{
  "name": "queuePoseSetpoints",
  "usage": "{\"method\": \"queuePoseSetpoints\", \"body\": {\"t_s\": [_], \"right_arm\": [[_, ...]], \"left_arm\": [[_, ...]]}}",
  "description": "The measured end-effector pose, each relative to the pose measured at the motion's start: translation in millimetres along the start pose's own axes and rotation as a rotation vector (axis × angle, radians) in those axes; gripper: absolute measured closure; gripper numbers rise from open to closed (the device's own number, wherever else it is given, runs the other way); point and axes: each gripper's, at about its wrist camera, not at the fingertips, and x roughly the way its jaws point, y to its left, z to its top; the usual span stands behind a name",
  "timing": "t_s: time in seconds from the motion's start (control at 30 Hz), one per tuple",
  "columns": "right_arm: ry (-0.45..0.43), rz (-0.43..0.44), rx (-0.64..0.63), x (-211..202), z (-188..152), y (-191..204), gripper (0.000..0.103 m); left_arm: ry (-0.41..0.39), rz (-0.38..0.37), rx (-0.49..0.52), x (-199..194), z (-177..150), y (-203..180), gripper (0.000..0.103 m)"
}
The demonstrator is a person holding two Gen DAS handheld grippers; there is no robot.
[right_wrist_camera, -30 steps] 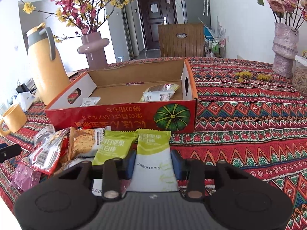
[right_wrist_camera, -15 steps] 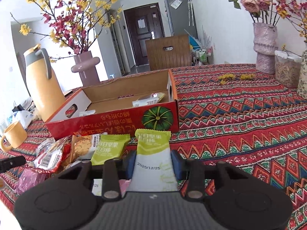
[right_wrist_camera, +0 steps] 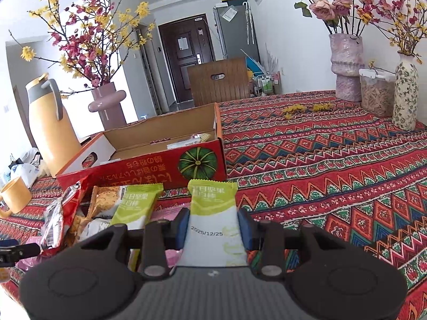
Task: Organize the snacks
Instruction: 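Grasp the pink packet with the left gripper while the right gripper holds the green bar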
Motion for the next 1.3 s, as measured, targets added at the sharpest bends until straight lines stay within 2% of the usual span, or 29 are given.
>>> {"method": "queuePoseSetpoints", "body": {"t_s": [0.27, 0.5, 0.63, 0.67, 0.73, 0.9, 1.0, 1.03, 1.07, 1.13, 1.2, 1.3], "right_arm": [[0.006, 0.004, 0.008, 1.1, -3.0, -1.2, 0.065], [0.009, 0.006, 0.015, 2.3, -4.9, -1.1, 0.065], [0.009, 0.007, 0.017, 1.8, -5.3, -1.7, 0.065], [0.009, 0.006, 0.018, 1.6, -5.5, -1.8, 0.072], [0.011, 0.017, 0.022, 1.3, -5.4, -2.9, 0.078], [0.023, 0.016, 0.019, 4.6, -7.2, -3.6, 0.078], [0.038, 0.005, 0.015, 8.4, -9.1, -4.4, 0.076], [0.044, -0.004, 0.008, 9.7, -10.4, -5.2, 0.073], [0.052, -0.007, 0.003, 11.0, -11.2, -5.6, 0.065], [0.067, -0.015, -0.011, 13.6, -13.4, -5.9, 0.058], [0.087, -0.014, -0.014, 17.0, -16.3, -8.0, 0.057], [0.103, 0.001, 0.016, 21.1, -19.1, -15.3, 0.055]], "left_arm": [[0.011, -0.004, 0.007, -3.1, -2.3, -2.0, 0.000], [0.042, -0.030, 0.080, -4.7, -12.5, -14.8, 0.000], [0.054, 0.005, 0.050, 3.1, -10.4, -14.1, 0.000], [0.055, 0.021, 0.038, 5.1, -8.7, -13.4, 0.000], [0.055, 0.049, 0.022, 9.4, -5.6, -12.9, 0.000], [0.062, 0.101, 0.004, 20.6, -0.7, -15.9, 0.000], [0.078, 0.127, -0.007, 27.7, -0.2, -15.0, 0.000], [0.083, 0.132, -0.013, 29.8, 0.0, -13.8, 0.000], [0.088, 0.136, -0.019, 31.5, -0.3, -12.7, 0.000], [0.092, 0.134, -0.030, 32.5, -1.0, -9.9, 0.000], [0.091, 0.126, -0.039, 31.7, -1.4, -7.7, 0.004], [0.080, 0.113, -0.040, 28.4, -0.7, -5.7, 0.016]]}}
